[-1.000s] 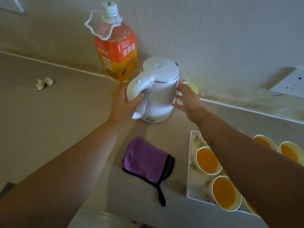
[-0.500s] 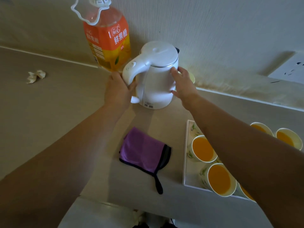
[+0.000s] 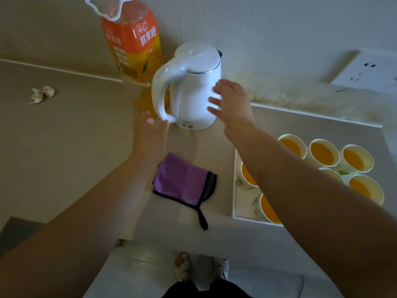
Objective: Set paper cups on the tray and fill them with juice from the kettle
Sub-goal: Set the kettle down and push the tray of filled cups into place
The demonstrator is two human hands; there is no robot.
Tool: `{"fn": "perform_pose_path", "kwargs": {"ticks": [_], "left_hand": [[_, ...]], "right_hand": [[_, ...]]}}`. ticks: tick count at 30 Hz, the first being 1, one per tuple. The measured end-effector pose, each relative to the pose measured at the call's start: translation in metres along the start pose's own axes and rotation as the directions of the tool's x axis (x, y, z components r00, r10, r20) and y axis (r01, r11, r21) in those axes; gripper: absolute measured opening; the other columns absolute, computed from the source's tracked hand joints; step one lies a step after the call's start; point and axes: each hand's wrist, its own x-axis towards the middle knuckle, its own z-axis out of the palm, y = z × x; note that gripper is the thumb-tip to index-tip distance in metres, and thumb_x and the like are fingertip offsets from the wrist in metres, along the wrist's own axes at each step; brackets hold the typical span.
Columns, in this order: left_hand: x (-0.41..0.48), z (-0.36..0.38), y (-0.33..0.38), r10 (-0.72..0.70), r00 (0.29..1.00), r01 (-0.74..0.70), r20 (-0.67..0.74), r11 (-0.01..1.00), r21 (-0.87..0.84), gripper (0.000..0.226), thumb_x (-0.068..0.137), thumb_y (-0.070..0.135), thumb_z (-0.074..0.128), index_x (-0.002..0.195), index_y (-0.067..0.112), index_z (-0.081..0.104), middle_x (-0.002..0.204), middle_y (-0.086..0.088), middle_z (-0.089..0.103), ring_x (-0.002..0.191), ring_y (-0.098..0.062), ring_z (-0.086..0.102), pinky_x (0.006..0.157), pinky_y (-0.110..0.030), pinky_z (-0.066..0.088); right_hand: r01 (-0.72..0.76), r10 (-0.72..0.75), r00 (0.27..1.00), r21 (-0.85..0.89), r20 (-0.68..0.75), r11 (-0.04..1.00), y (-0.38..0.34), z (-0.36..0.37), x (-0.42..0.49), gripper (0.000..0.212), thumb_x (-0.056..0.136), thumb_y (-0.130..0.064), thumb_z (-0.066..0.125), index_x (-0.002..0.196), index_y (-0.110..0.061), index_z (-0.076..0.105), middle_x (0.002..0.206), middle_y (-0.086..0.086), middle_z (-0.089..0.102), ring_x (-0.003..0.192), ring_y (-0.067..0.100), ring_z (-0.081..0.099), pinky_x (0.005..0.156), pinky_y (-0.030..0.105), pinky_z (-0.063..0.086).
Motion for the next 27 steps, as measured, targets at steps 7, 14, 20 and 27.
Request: {"fn": "perform_pose_path", "kwargs": {"ticks": [7,14,20,27], "left_hand": [[-0.064,0.015,-0.025,0.046,0.942,-0.029,0.331,0.998,-0.054,0.03,0.09,0.021,0.059,0.104,-0.004,0.05,0.084,-0.005,0.057,0.067,-0.007,0.055,0.057,-0.02,0.046],[-0.153,0.06,-0.033,-0.053,0.959,0.068,0.278,0.997,-0.046,0.027,0.087,0.019,0.06,0.111,0.014,0.051,0.092,-0.002,0.058,0.079,-0.02,0.056,0.072,-0.034,0.049],[-0.203,0.103,-0.051,-0.094,0.968,0.04,0.233,0.973,0.226,0.03,0.094,0.023,0.049,0.121,0.013,0.054,0.119,-0.008,0.059,0.106,-0.029,0.058,0.094,-0.045,0.05],[-0.219,0.14,-0.044,-0.078,0.991,0.034,0.105,0.93,0.366,0.036,0.094,0.017,0.053,0.127,0.004,0.052,0.127,-0.014,0.057,0.11,-0.031,0.054,0.079,-0.03,0.037]], "right_hand": [[-0.122,0.169,0.833,-0.124,0.527,0.985,0.028,-0.032,-0.099,0.007,0.096,-0.016,0.052,0.098,-0.014,0.059,0.088,0.001,0.066,0.076,0.014,0.062,0.073,0.028,0.054],[-0.055,0.199,0.829,-0.279,0.522,0.959,0.073,-0.126,-0.15,0.007,0.095,-0.018,0.056,0.099,-0.02,0.061,0.092,-0.001,0.069,0.082,0.01,0.065,0.079,0.028,0.054],[-0.06,0.313,0.843,-0.503,0.437,0.862,0.115,-0.236,-0.182,0.009,0.095,-0.018,0.056,0.102,-0.015,0.059,0.094,0.003,0.069,0.074,0.011,0.066,0.07,0.025,0.056],[-0.189,0.466,0.814,-0.601,0.346,0.776,0.128,-0.344,-0.195,0.006,0.095,-0.018,0.055,0.095,-0.014,0.06,0.087,0.001,0.068,0.069,0.01,0.066,0.059,0.02,0.055]]}}
